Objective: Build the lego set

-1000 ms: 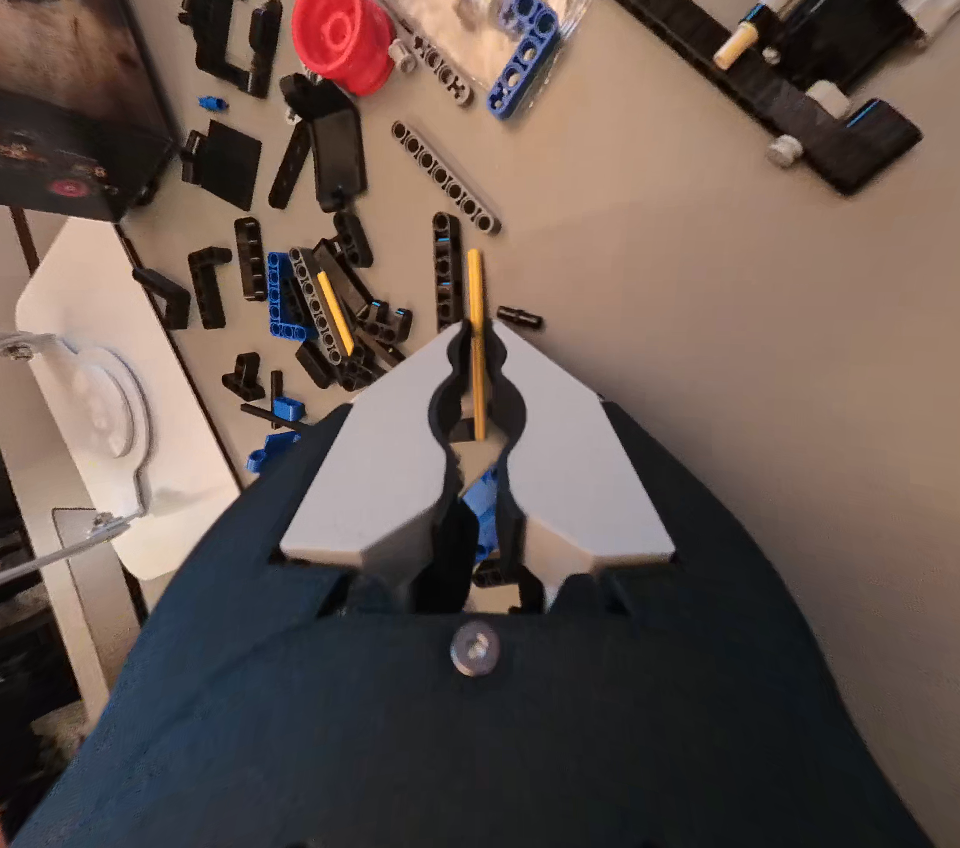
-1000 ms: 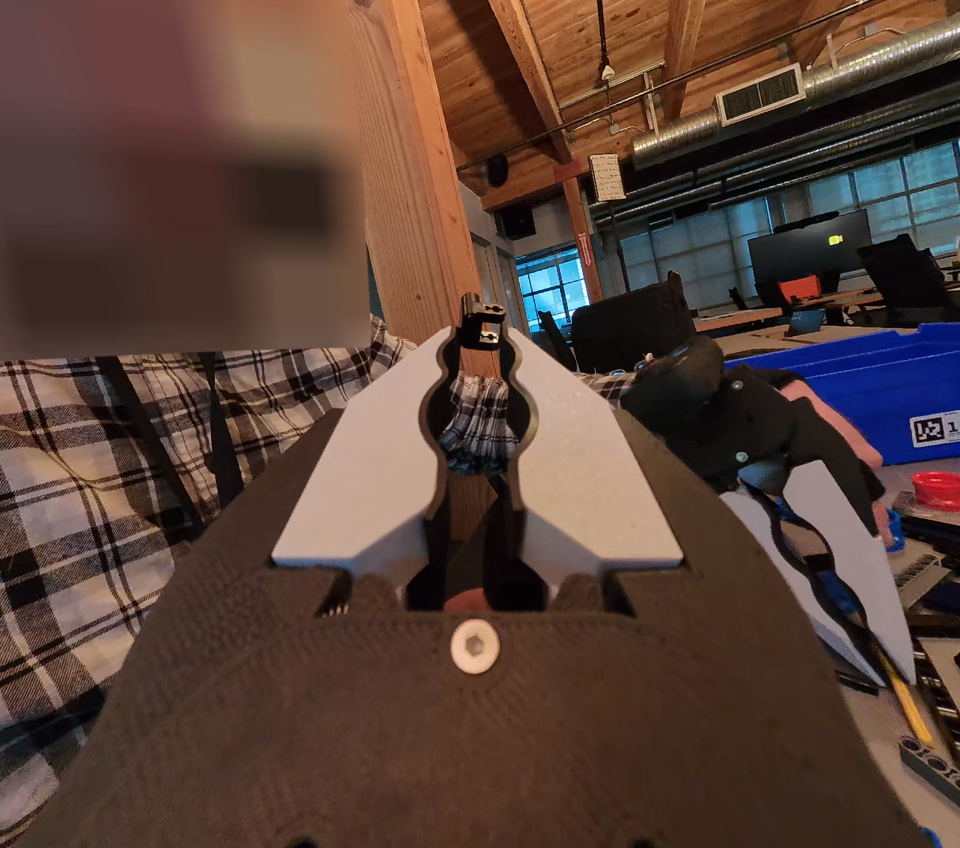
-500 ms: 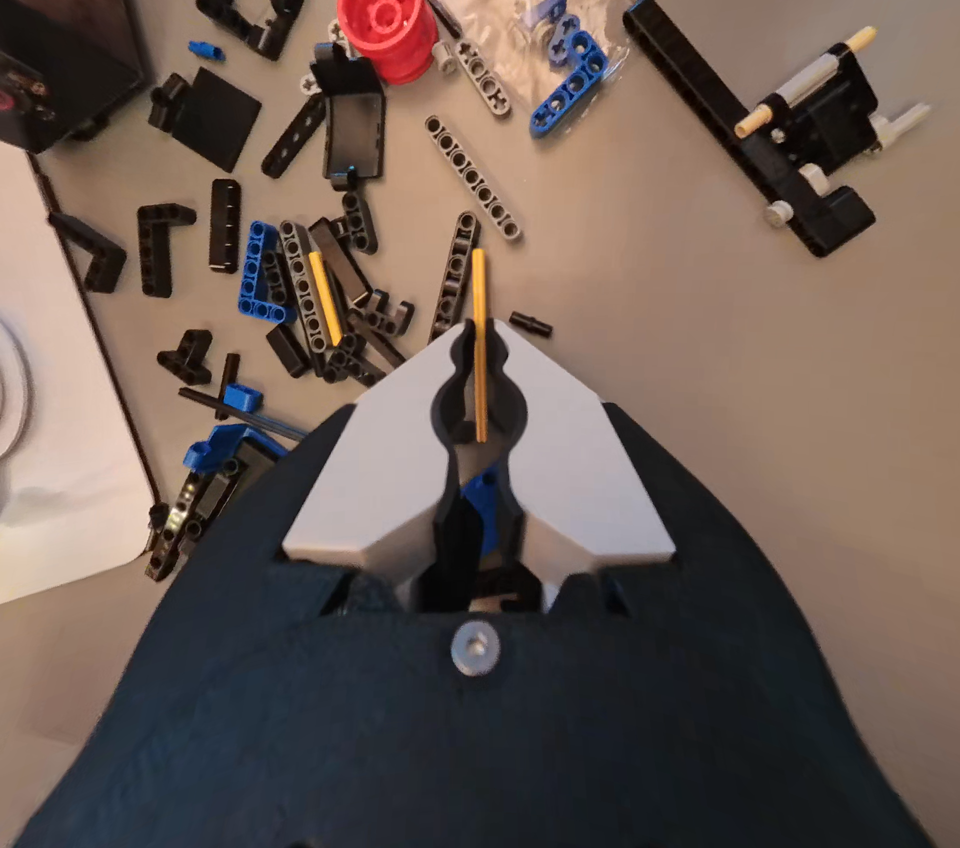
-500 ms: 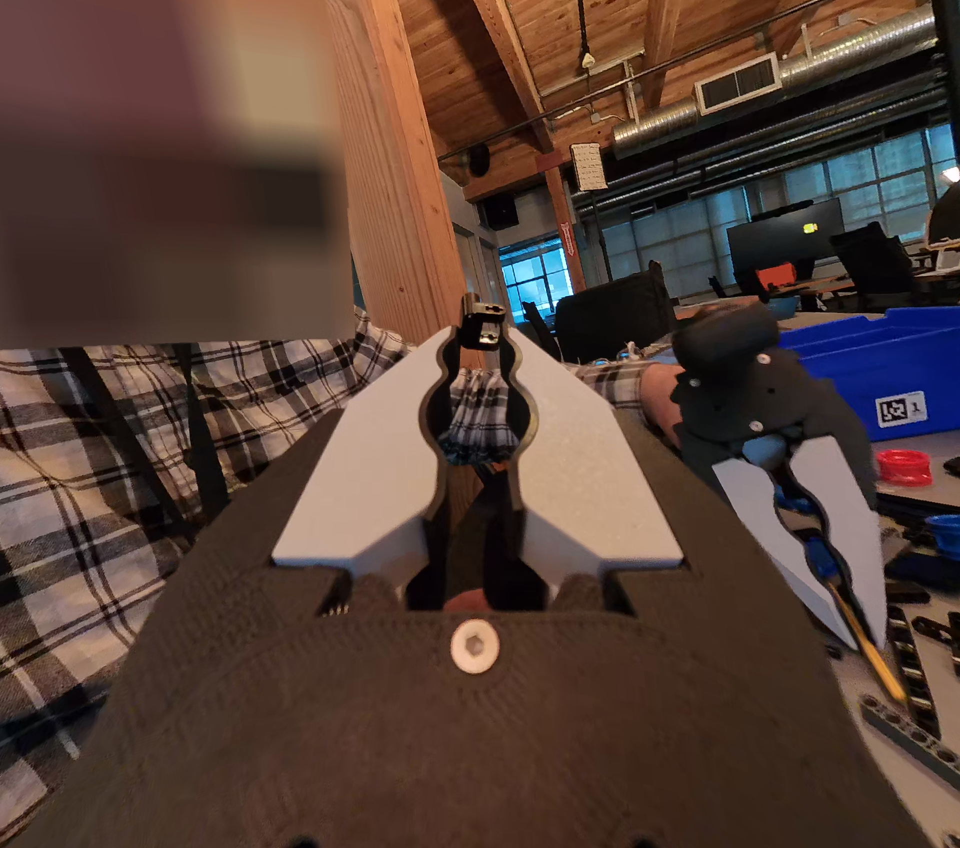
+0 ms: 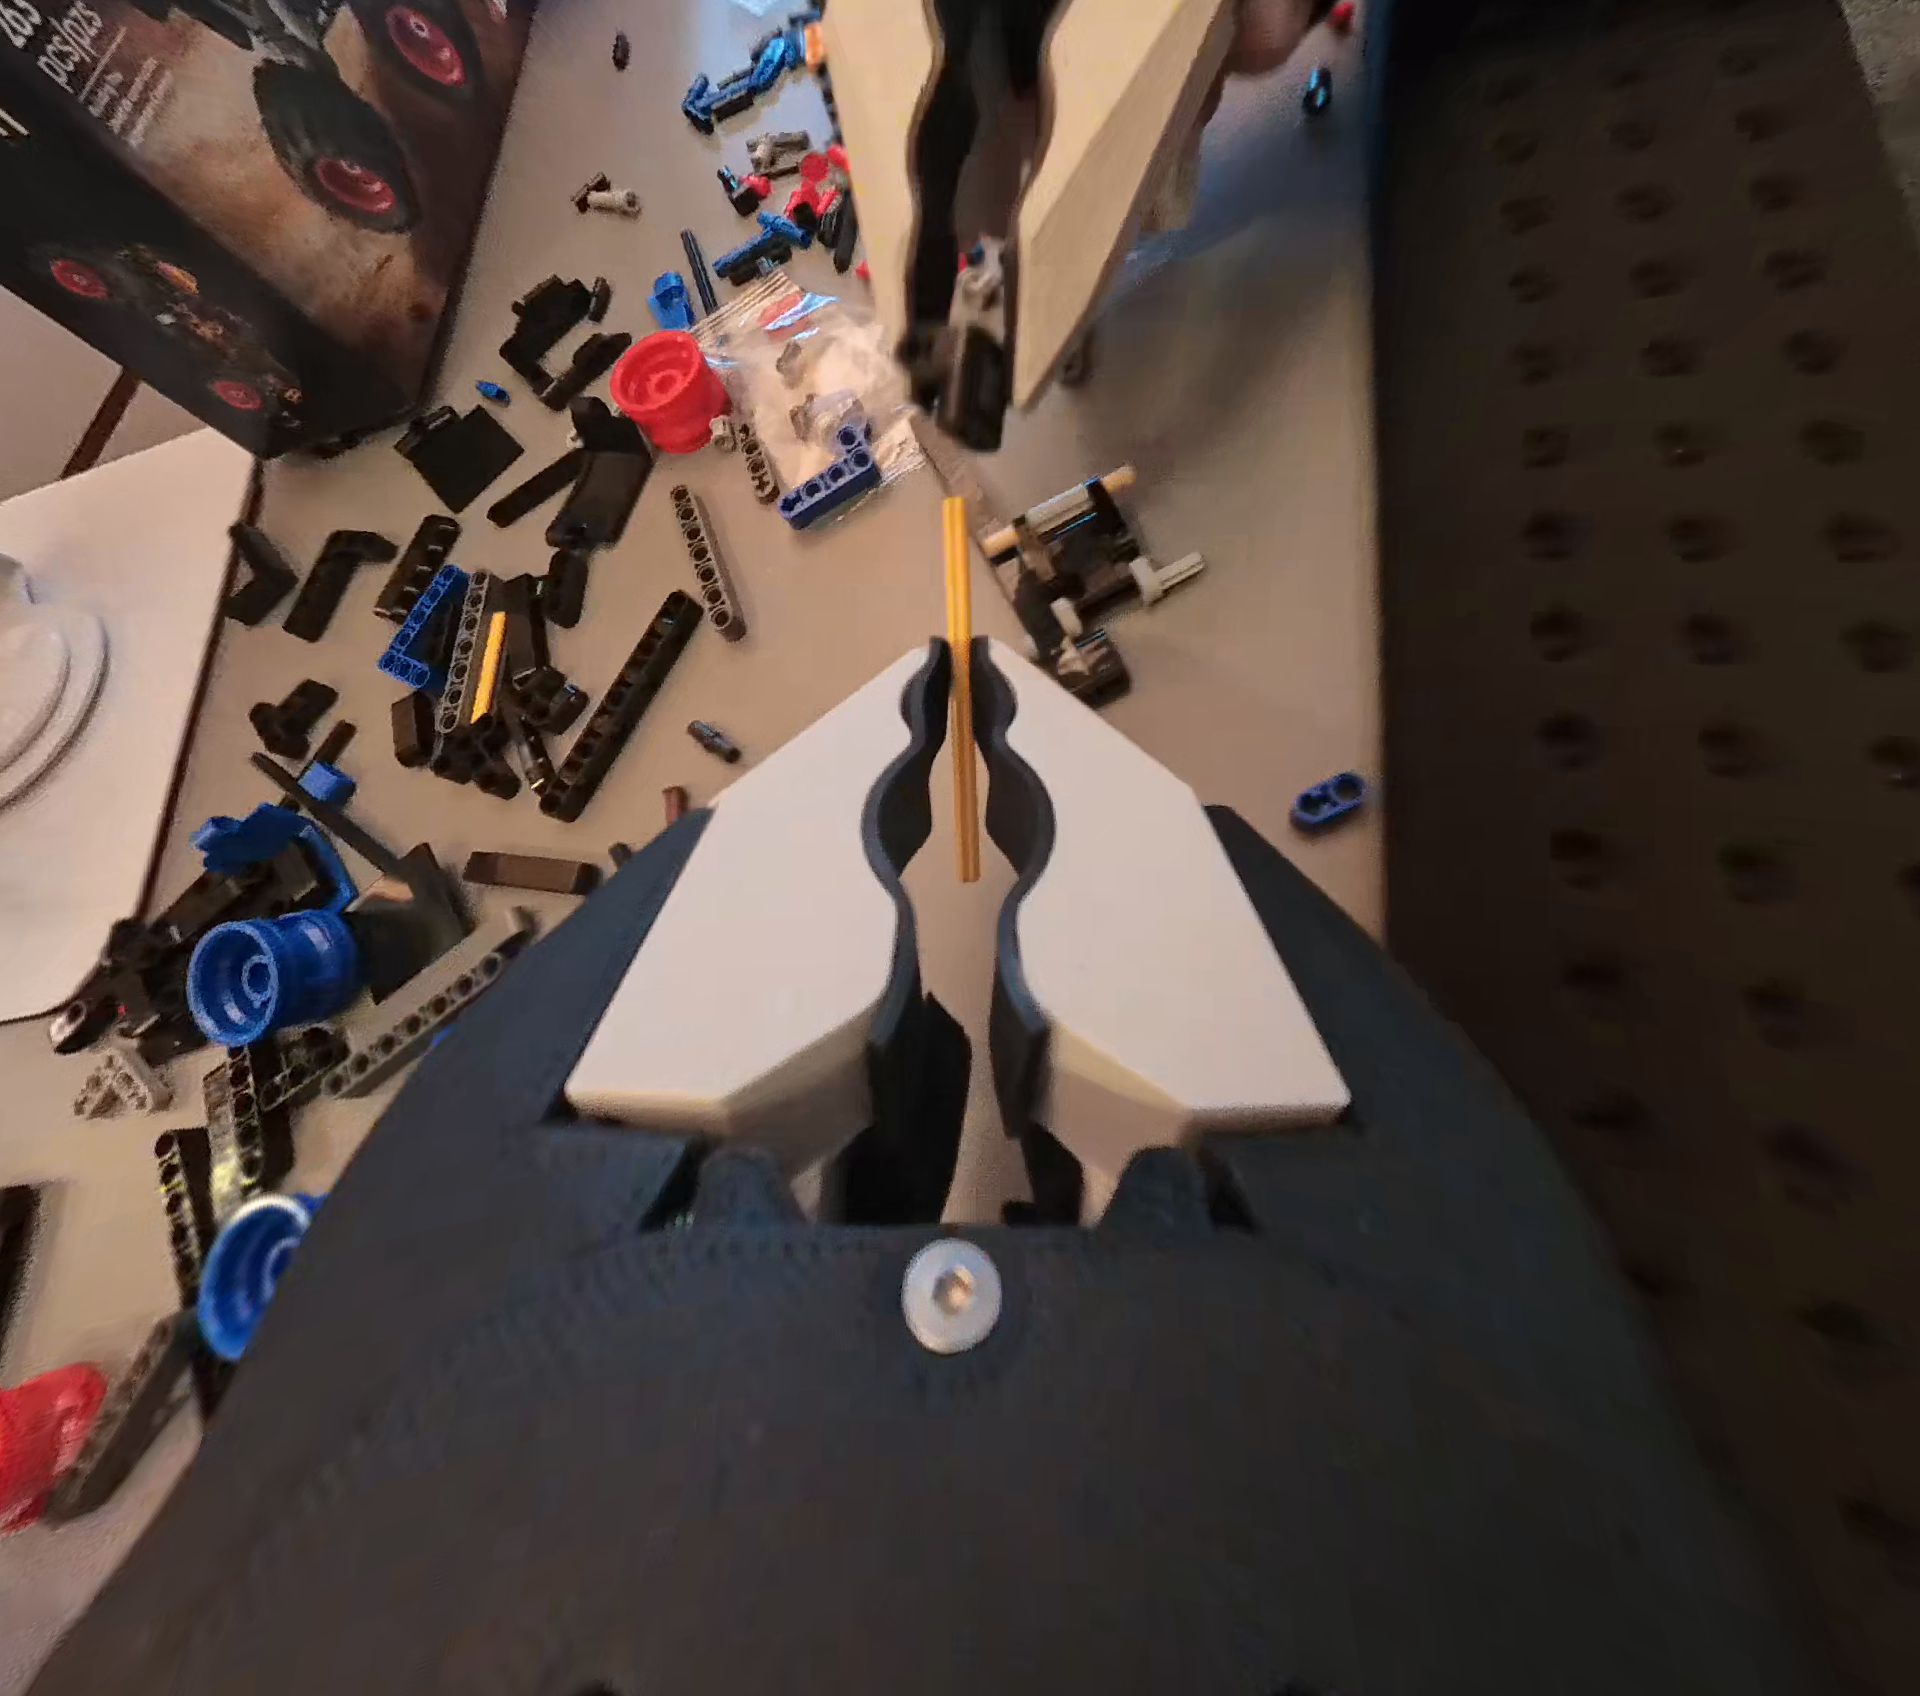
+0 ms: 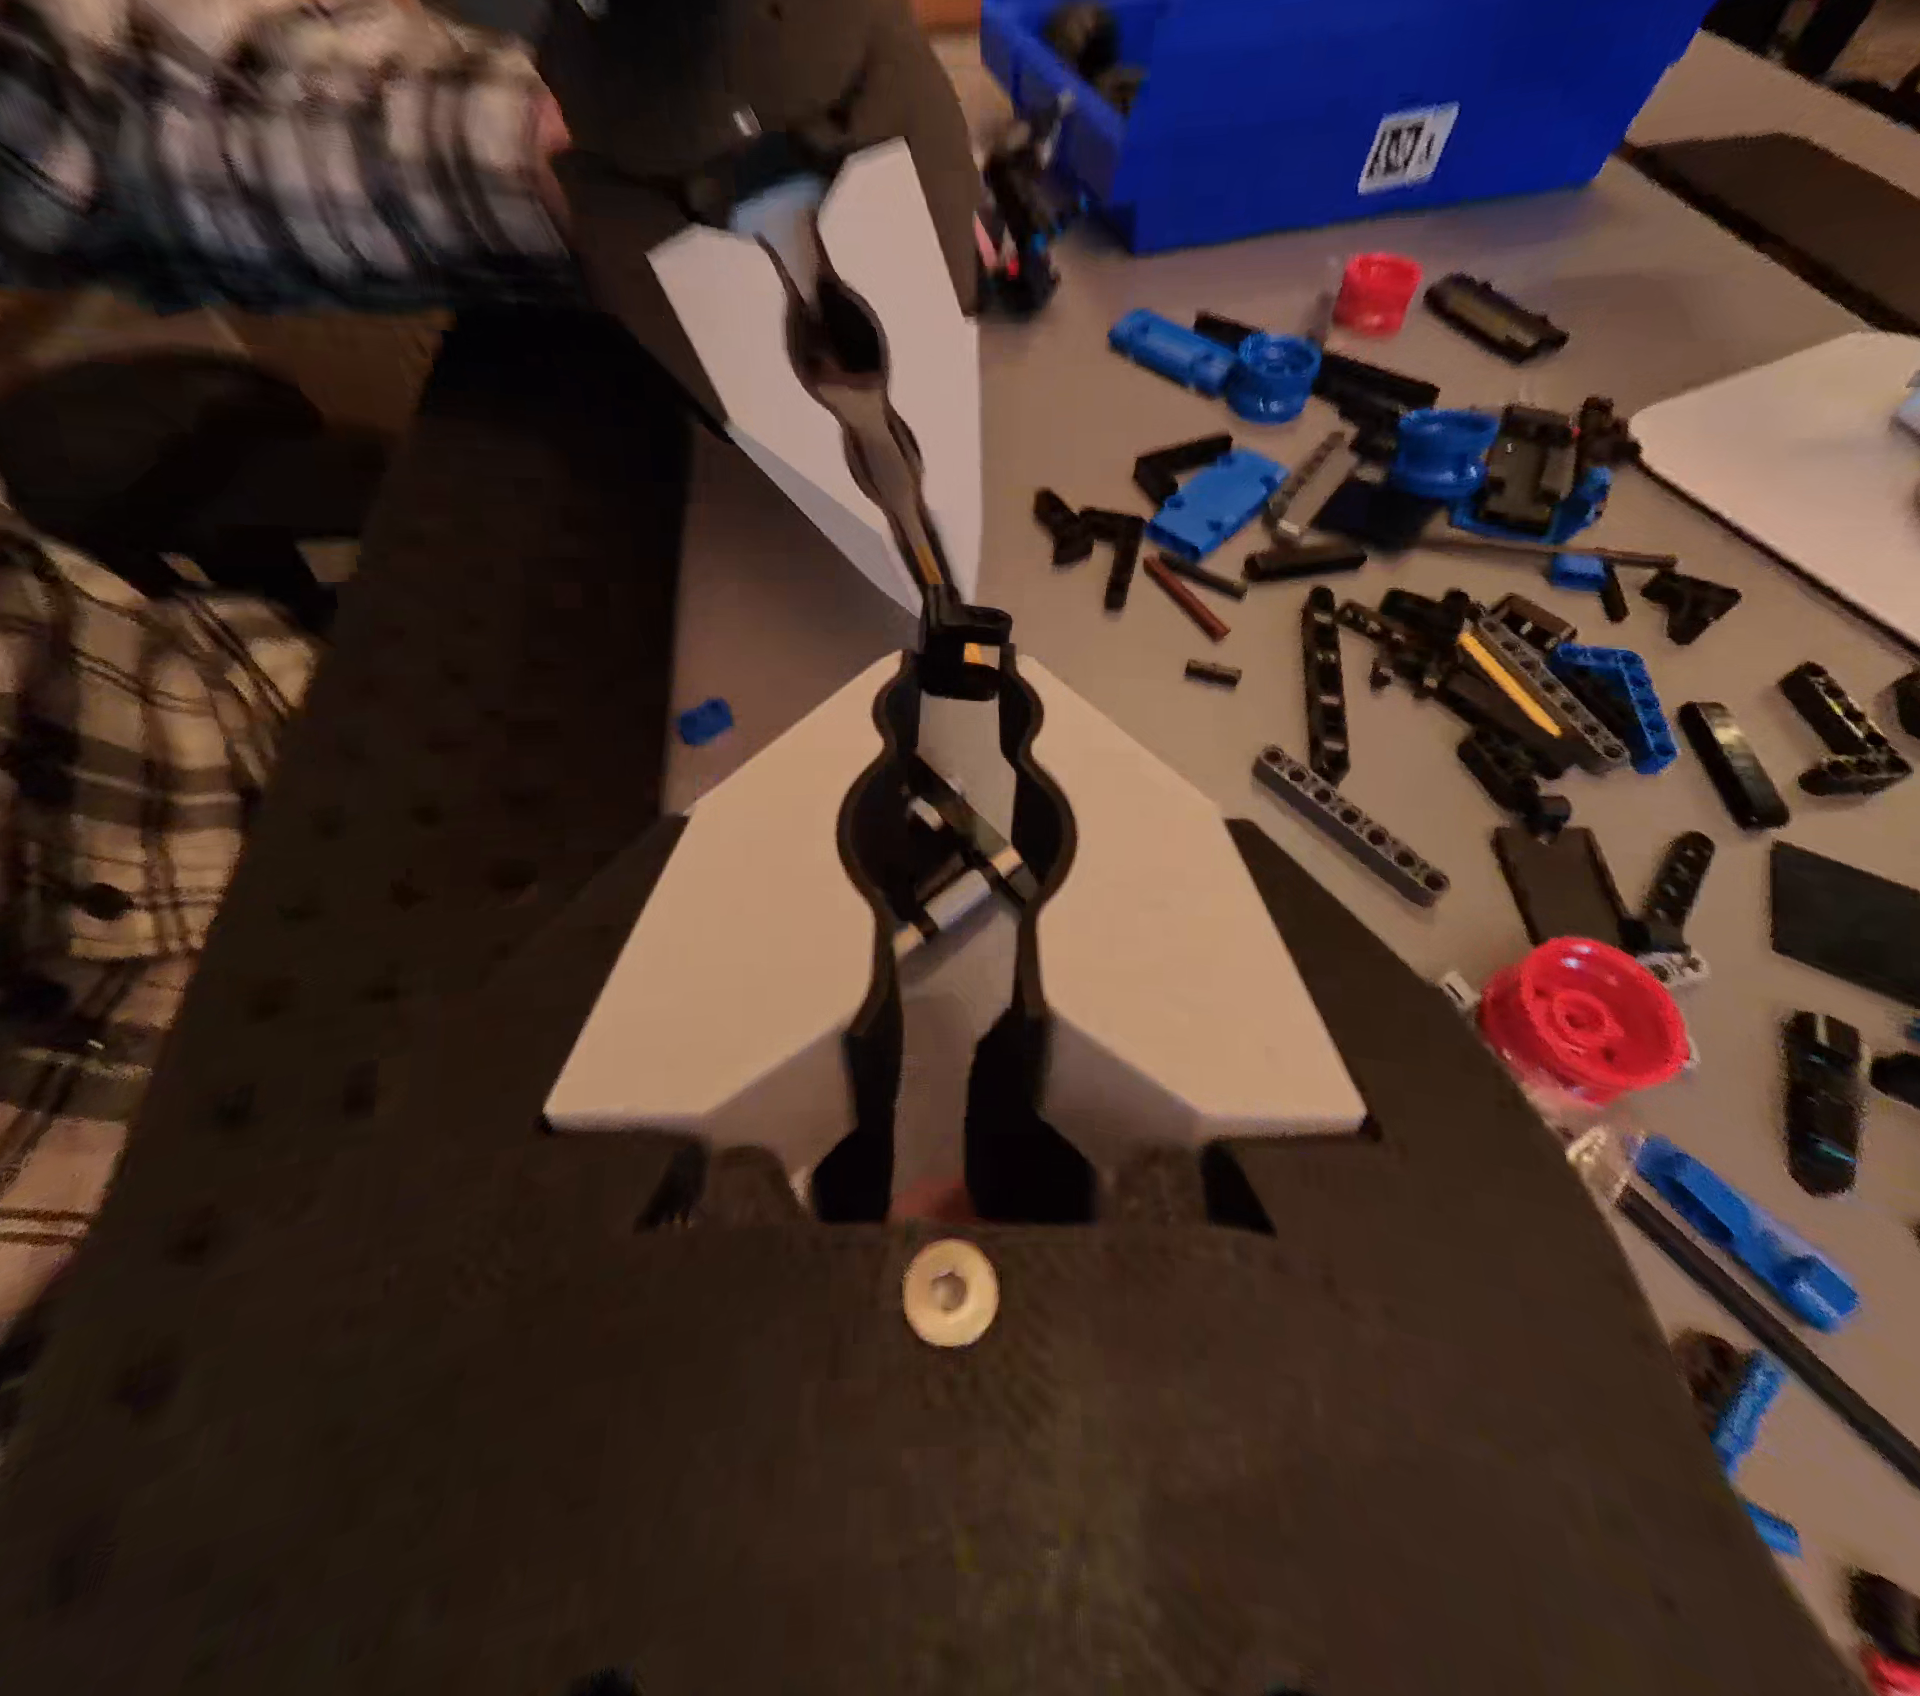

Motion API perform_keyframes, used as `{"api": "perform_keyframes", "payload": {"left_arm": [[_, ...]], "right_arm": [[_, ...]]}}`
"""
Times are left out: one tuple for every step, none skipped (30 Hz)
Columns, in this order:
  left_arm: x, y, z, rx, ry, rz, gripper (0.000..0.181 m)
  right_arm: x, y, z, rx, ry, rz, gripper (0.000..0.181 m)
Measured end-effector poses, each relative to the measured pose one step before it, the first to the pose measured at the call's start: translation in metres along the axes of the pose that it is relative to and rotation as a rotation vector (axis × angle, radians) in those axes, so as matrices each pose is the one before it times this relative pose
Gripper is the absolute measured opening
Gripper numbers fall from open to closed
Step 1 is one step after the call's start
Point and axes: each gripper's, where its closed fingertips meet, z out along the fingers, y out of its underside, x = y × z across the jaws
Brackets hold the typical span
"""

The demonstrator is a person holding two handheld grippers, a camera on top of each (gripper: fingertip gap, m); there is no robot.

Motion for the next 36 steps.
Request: {"api": "perform_keyframes", "payload": {"left_arm": [[0.00263,-0.00208,-0.00115,0.0219,0.0007,-0.0124,0.003],[0.00072,-0.00018,-0.00106,0.0096,-0.0057,-0.0082,0.003],[-0.00005,0.00124,-0.00082,0.0016,-0.0096,0.0068,0.003],[0.00091,-0.00021,-0.00084,0.0081,0.0002,-0.0001,0.003],[0.00067,-0.00088,-0.00074,0.0108,0.0009,-0.0029,0.002],[-0.00001,0.00023,-0.00044,0.0021,-0.0033,0.0037,0.003],[0.00054,0.00020,0.00001,0.0038,-0.0001,0.0055,0.002],[0.00177,0.00023,0.00041,0.0033,0.0096,-0.0041,0.002],[-0.00035,-0.00031,-0.00013,0.0066,-0.0073,0.0021,0.002],[-0.00003,0.00006,-0.00015,0.0022,-0.0053,0.0039,0.002],[0.00026,-0.00055,-0.00039,0.0035,-0.0031,0.0052,0.002],[-0.00035,-0.00067,-0.00054,0.0049,-0.0070,0.0087,0.002],[0.00062,0.00008,0.00007,0.0001,0.0012,0.0036,0.002],[0.00138,0.00116,0.00091,-0.0054,0.0046,0.0058,0.002],[0.00061,0.00144,0.00087,-0.0080,-0.0029,0.0109,0.002],[0.00065,0.00133,0.00072,-0.0093,-0.0032,0.0120,0.002],[0.00139,0.00099,0.00064,-0.0059,0.0036,0.0070,0.002],[0.00106,0.00053,0.00040,-0.0022,0.0029,0.0061,0.002],[0.00118,0.00107,0.00033,-0.0065,0.0045,0.0085,0.002],[0.00185,0.00156,0.00099,-0.0095,0.0088,0.0061,0.002],[0.00191,0.00163,0.00147,-0.0104,0.0040,0.0107,0.002],[0.00208,0.00160,0.00165,-0.0150,0.0025,0.0139,0.002],[0.00239,0.00168,0.00179,-0.0153,0.0035,0.0164,0.002],[0.00227,0.00101,0.00170,-0.0099,0.0058,0.0080,0.002],[0.00163,0.00071,0.00135,-0.0059,0.0063,-0.0006,0.002],[0.00100,0.00096,0.00076,-0.0041,0.0059,-0.0027,0.002],[0.00091,0.00005,0.00024,0.0023,0.0068,-0.0049,0.002],[0.00096,-0.00037,0.00013,0.0058,0.0068,-0.0073,0.002],[0.00124,0.00028,0.00038,0.0020,0.0089,-0.0073,0.002],[0.00101,0.00077,0.00066,0.0001,0.0053,-0.0024,0.002],[0.00116,0.00000,0.00048,0.0027,0.0069,-0.0059,0.002],[0.00125,-0.00091,0.00005,0.0085,0.0100,-0.0127,0.002],[0.00039,-0.00135,-0.00031,0.0125,0.0059,-0.0097,0.002],[-0.00005,-0.00151,-0.00063,0.0132,0.0045,-0.0094,0.002],[0.00014,-0.00148,-0.00057,0.0121,0.0031,-0.0046,0.002],[0.00084,-0.00097,-0.00016,0.0089,0.0066,-0.0032,0.002]], "right_arm": [[0.00046,0.00667,0.00317,-0.0433,0.0112,-0.0171,0.013],[-0.00099,0.00402,0.00268,-0.0270,0.0015,-0.0112,0.013],[-0.00135,0.00102,0.00125,-0.0069,-0.0041,-0.0037,0.013],[-0.00065,0.00050,0.00045,-0.0047,-0.0023,-0.0005,0.013],[0.00054,0.00123,0.00034,-0.0080,0.0031,-0.0020,0.013],[0.00033,0.00127,0.00047,-0.0080,0.0014,-0.0019,0.013],[-0.00089,-0.00042,0.00027,0.0027,-0.0057,0.0019,0.013],[-0.00101,-0.00052,0.00016,0.0031,-0.0072,0.0046,0.013],[0.00048,0.00079,0.00032,-0.0048,0.0031,-0.0008,0.013],[0.00029,0.00035,0.00015,-0.0019,0.0022,-0.0002,0.013],[-0.00043,-0.00060,0.00009,0.0042,-0.0042,0.0044,0.013],[-0.00026,-0.00091,-0.00011,0.0049,-0.0033,0.0046,0.013],[-0.00053,0.00014,0.00005,-0.0016,-0.0042,0.0001,0.012],[-0.00106,0.00040,0.00018,-0.0056,-0.0030,-0.0085,0.012],[-0.00041,0.00050,0.00048,-0.0094,0.0032,-0.0106,0.012],[-0.00025,0.00107,0.00087,-0.0139,0.0051,-0.0099,0.012],[-0.00058,0.00099,0.00047,-0.0126,0.0019,-0.0097,0.012],[-0.00092,0.00084,0.00020,-0.0098,-0.0020,-0.0048,0.012],[-0.00088,0.00191,0.00036,-0.0148,-0.0025,-0.0083,0.012],[-0.00120,0.00308,0.00060,-0.0231,-0.0026,-0.0136,0.012],[-0.00112,0.00284,0.00052,-0.0248,-0.0014,-0.0166,0.012],[-0.00101,0.00301,0.00079,-0.0273,0.0003,-0.0182,0.012],[-0.00080,0.00370,0.00094,-0.0330,0.0023,-0.0221,0.013],[-0.00071,0.00389,0.00091,-0.0329,0.0032,-0.0217,0.012],[-0.00047,0.00272,0.00074,-0.0235,0.0019,-0.0157,0.012],[-0.00045,0.00127,0.00067,-0.0091,0.0002,-0.0116,0.012],[-0.00065,0.00161,0.00081,-0.0073,-0.0024,-0.0066,0.012],[-0.00055,0.00210,0.00093,-0.0093,-0.0005,-0.0093,0.012],[-0.00084,0.00121,0.00050,-0.0014,-0.0022,-0.0078,0.012],[-0.00136,-0.00004,-0.00005,0.0085,-0.0051,-0.0074,0.012],[-0.00135,-0.00099,-0.00062,0.0139,-0.0066,-0.0054,0.012],[-0.00113,-0.00151,-0.00132,0.0164,-0.0085,0.0010,0.013],[-0.00075,-0.00222,-0.00158,0.0221,-0.0065,0.0004,0.013],[-0.00071,-0.00263,-0.00151,0.0230,-0.0074,0.0026,0.013],[-0.00038,-0.00184,-0.00134,0.0161,-0.0050,0.0016,0.013],[-0.00017,-0.00038,-0.00065,0.0039,-0.0022,-0.0029,0.013]]}}
